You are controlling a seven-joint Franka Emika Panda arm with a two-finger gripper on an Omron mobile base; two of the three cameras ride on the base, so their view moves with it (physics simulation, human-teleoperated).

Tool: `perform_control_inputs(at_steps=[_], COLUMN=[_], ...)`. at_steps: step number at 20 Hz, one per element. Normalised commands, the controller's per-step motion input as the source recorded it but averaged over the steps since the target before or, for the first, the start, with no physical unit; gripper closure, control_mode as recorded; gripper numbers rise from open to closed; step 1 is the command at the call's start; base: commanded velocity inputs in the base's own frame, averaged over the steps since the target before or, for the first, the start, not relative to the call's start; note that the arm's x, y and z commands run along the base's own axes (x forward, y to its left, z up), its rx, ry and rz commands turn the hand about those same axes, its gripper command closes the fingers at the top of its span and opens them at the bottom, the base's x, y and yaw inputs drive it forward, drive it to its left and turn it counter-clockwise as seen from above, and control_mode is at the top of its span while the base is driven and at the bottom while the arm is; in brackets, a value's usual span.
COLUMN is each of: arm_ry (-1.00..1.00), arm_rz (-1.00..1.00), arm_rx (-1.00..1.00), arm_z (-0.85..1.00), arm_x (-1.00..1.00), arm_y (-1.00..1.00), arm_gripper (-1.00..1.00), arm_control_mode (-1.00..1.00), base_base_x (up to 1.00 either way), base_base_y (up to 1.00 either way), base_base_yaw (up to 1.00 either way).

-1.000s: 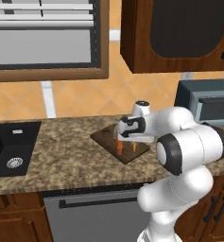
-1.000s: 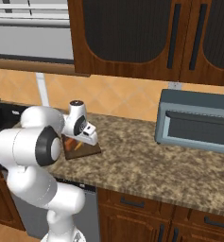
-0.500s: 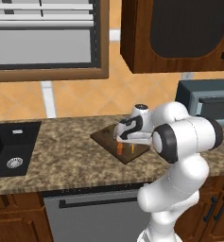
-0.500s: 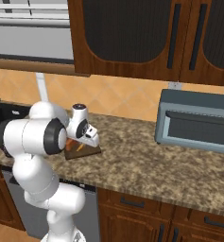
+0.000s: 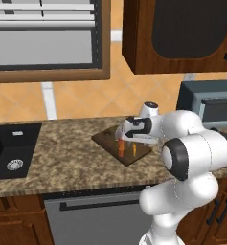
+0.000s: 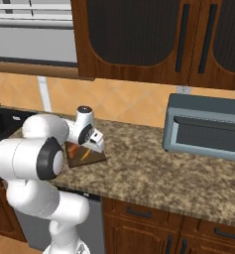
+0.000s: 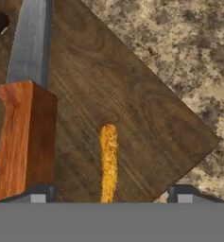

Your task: Pick up the knife from the drawer and place it on the cutting board. Then place the meat from the plate to the cutting board.

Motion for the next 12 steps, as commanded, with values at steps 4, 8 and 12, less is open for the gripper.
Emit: perform_control_inputs(at_steps=[4, 8, 12], arm_ry=[-0.19, -0.16, -0.13], arm_rz=[0.00, 0.00, 0.00], arm_rx=[0.00, 0.00, 0.00], arm_z=[0.65, 0.78, 0.92], arm_x=[-0.89, -0.83, -0.84], arm_y=[0.00, 0.01, 0.00], arm_gripper=[-1.00, -1.00, -1.00], arm_control_mode=[-1.00, -1.00, -1.00], base_base_x=[0.00, 0.00, 0.00], base_base_y=[0.00, 0.00, 0.00], base_base_yaw=[0.00, 0.00, 0.00])
